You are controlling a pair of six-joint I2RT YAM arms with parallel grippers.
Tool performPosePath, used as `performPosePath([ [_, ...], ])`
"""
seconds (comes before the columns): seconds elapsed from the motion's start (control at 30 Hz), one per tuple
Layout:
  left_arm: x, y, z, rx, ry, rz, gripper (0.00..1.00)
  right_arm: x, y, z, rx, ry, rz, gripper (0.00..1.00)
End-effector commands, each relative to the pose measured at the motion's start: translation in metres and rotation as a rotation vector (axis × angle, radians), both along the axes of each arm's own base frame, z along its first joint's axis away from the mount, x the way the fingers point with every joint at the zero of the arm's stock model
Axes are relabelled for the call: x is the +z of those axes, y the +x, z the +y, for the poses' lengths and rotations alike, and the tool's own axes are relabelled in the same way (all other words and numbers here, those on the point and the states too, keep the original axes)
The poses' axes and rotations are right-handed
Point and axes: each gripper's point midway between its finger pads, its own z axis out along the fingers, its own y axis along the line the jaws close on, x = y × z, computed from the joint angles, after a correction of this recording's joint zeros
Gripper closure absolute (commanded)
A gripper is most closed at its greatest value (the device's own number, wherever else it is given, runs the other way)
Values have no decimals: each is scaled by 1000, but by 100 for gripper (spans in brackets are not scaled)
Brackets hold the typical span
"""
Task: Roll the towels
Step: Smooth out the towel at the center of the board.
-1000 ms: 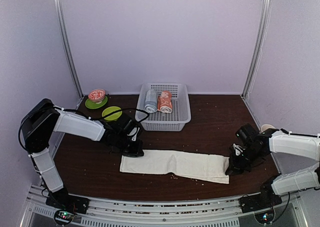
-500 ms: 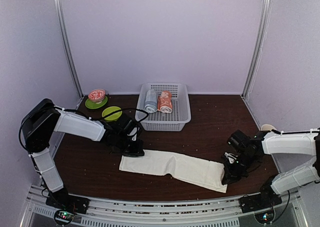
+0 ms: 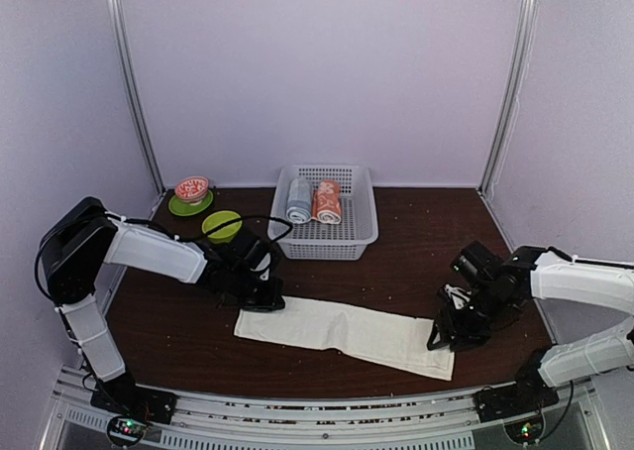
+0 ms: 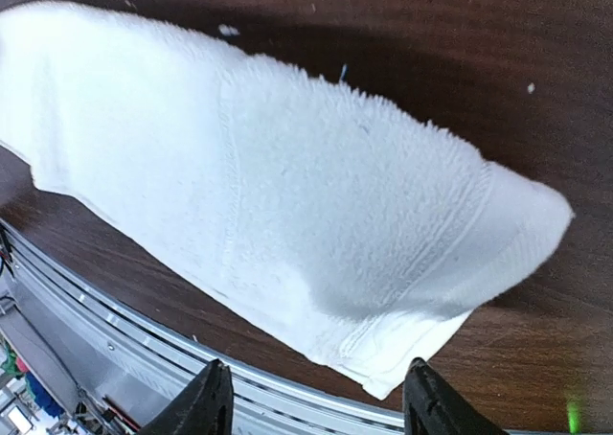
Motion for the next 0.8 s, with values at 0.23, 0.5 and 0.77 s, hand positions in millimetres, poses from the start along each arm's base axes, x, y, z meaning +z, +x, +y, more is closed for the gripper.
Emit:
performPosePath([
  [0.23,-24,-12,50,167,87,37,100,10,47,-11,-332,49,-188,39],
  [0.5,-22,-18,62,245,47,31,100,-13,79,8,-366,62,-185,47],
  [0.77,-19,-24,72,268,34,20,100,-32,116,-8,-305,-148,-219,75],
])
